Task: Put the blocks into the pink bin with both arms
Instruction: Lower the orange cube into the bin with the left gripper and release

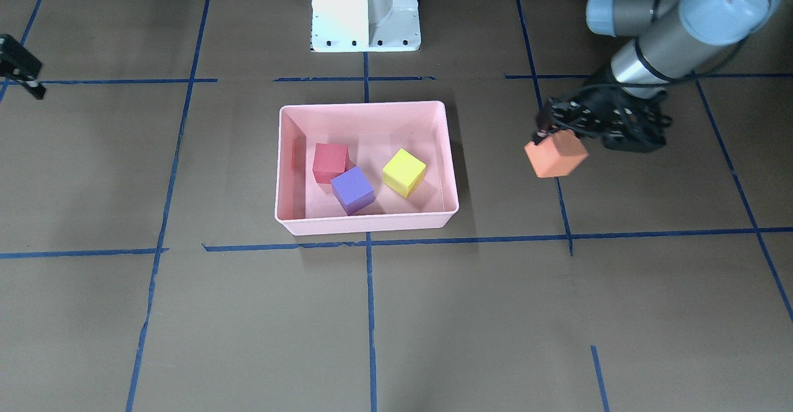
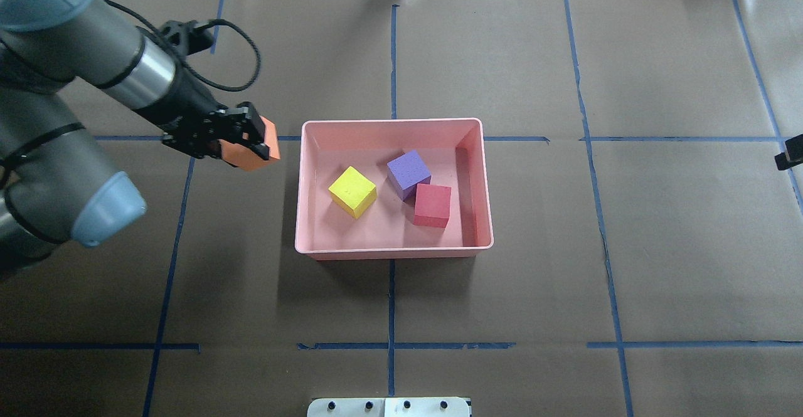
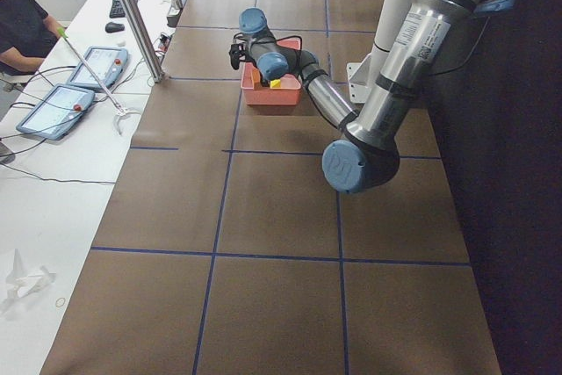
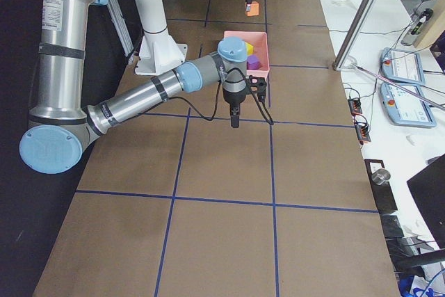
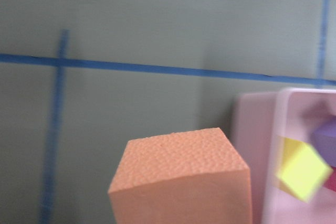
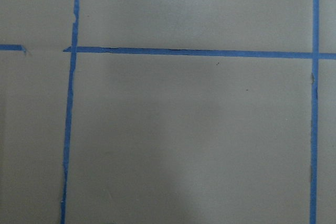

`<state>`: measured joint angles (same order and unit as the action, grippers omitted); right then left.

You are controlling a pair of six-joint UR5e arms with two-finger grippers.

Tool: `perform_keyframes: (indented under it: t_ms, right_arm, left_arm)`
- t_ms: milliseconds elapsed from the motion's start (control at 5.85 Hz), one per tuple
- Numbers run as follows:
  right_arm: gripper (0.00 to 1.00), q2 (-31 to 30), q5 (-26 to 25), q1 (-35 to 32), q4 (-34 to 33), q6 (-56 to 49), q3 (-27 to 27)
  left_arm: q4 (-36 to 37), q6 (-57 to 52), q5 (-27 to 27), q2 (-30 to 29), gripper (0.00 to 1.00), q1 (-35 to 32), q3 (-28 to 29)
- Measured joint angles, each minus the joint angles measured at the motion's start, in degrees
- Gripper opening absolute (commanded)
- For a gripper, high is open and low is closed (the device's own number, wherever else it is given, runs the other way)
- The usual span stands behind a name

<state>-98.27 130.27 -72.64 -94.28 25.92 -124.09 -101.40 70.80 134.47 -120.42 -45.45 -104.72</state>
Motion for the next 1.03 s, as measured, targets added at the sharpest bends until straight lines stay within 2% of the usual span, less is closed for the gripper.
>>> perform_keyframes:
  t_ms: [171,342,684,1026]
  right_arm:
    - [1.0,-0.8,0.1,-1.5,0.0,-1.9,0.7]
    - [1.0,-1.1,0.2,-2.4,0.0,-2.9,1.1]
    - [1.0,-1.2,1.1,-3.4,0.0,-3.6,1.2]
    - [1.0,-1.3,1.8,-4.2,0.1,-3.9,1.4]
  left_arm:
    - [0.2,3.5,-3.9,-5.7,0.34,5.3,2.9]
    - [0.1,5.4,-7.7,-8.6,0.99,9.5,5.1]
    - [-0.2,6.3,-11.1,-8.6,1.0,12.5,5.9]
    - [-0.1,6.1,-11.6,-3.0,1.0,10.1,0.0]
